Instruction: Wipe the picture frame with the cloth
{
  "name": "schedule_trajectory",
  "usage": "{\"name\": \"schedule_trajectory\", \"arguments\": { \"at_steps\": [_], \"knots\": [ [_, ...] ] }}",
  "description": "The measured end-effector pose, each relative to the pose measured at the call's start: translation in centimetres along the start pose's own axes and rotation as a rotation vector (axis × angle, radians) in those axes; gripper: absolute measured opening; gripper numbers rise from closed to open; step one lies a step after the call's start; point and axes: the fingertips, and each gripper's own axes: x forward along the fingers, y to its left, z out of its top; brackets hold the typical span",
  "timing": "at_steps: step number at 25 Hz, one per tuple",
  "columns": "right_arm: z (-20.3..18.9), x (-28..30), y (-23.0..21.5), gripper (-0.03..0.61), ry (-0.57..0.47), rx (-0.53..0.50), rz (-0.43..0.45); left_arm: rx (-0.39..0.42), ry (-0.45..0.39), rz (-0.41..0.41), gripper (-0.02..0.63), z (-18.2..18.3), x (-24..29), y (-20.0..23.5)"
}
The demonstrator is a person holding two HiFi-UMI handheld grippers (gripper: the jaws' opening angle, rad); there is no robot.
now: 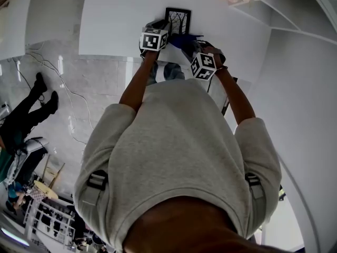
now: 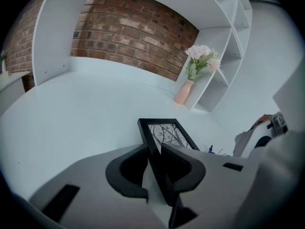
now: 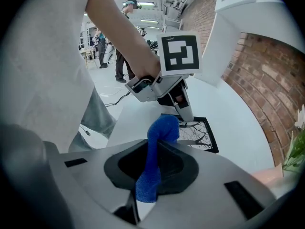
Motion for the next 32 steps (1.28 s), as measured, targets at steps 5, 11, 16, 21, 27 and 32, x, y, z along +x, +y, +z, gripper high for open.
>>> {"name": "schedule_trajectory", "arguments": {
  "at_steps": [5,11,16,21,27,32],
  "knots": [
    [1.6,-1.4,-0.1,0.061,-0.041,-0.017,0.000,-0.010,-0.010,0.002,0.097,0.3,-0.4,0.4],
    [2.6,-3.8,-3.4,0.060,-0.106,0.011,-0.031,-0.031,-0.057,0.024,0.097,1.1,-1.8,1.5],
    [2.3,-4.7,-8.6,0.060,-0.108,0.047,-0.129,-0.027,-0.027,0.016,0.084,0.3,-1.9,1.6],
    [2.1,-4.4,-14.2,0.061,-0.081,0.077,-0.253,-0.011,0.004,0.009,0.077,-0.3,-1.3,1.3],
    [2.1,-2.1,-17.7,0.061,-0.045,0.097,-0.276,-0.012,0.006,0.003,0.075,-0.2,-1.3,1.3],
    [1.0,0.7,-17.4,0.061,0.007,0.102,-0.231,-0.015,0.009,-0.001,0.075,-0.3,-1.0,1.2]
  ]
}}
